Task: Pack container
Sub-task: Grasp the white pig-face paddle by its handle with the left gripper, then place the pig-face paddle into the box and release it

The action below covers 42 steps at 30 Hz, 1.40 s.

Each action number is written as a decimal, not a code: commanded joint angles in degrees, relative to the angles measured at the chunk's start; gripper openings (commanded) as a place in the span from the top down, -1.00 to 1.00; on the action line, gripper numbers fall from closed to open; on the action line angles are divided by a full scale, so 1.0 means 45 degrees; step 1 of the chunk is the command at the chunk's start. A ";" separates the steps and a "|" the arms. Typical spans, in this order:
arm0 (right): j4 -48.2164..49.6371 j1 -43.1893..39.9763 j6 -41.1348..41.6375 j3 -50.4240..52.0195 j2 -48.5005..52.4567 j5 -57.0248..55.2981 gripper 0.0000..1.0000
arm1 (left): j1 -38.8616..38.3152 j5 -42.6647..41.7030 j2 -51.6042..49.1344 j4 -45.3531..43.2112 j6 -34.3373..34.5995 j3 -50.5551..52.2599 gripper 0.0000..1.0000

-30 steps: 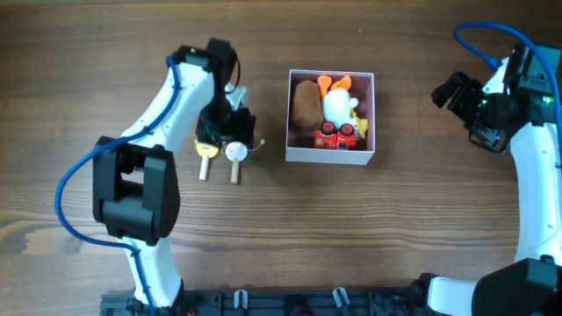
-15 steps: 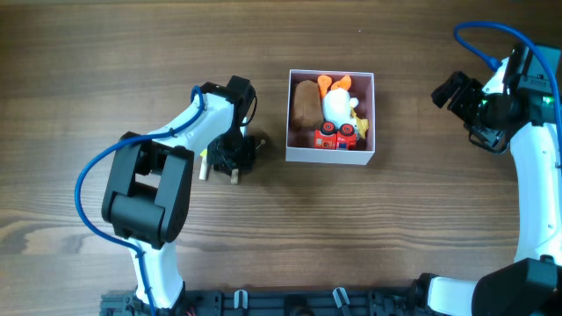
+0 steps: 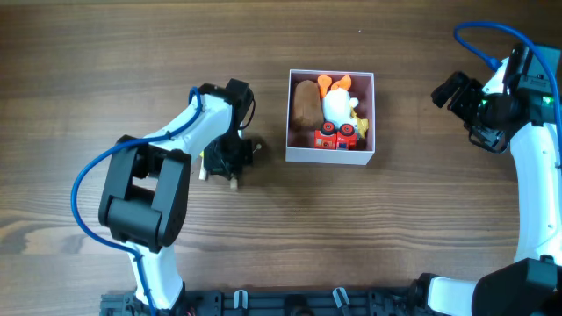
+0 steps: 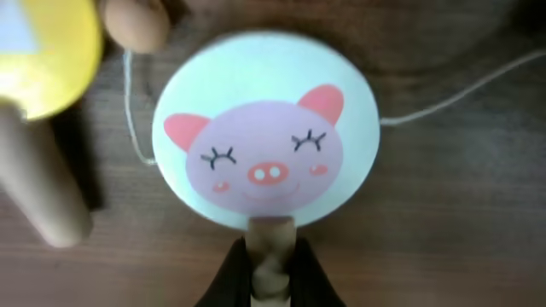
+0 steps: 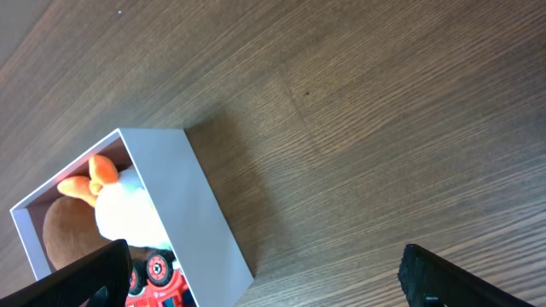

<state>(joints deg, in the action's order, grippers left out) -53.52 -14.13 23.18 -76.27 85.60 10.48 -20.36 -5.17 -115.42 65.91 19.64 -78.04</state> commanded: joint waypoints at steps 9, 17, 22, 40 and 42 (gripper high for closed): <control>0.0034 0.0005 0.0194 0.0024 0.0097 0.0073 -0.99 | -0.2011 -0.0029 0.0758 0.0661 -0.4192 -0.5838 0.85; 0.0034 0.0005 0.0194 0.0024 0.0097 0.0073 -0.99 | -0.4391 0.0185 0.0136 -0.2380 -0.6756 -0.5824 0.92; 0.0039 0.0005 0.0194 0.0024 0.0097 0.0068 -0.99 | -0.4478 0.0175 -0.0767 -0.2783 -0.6742 -0.5824 0.92; 0.0034 0.0005 0.0199 0.0024 0.0097 0.0073 -1.00 | -0.4269 0.2594 0.0403 -0.0228 -0.4765 -0.6703 -0.05; 0.0034 0.0005 0.0194 0.0024 0.0097 0.0073 -0.99 | -0.3920 0.2851 0.0942 0.0325 -0.4226 -0.6698 -0.01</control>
<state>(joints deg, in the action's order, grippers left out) -53.56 -14.13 23.18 -76.27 85.60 10.48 -40.42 3.25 -118.34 64.64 -4.69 -105.51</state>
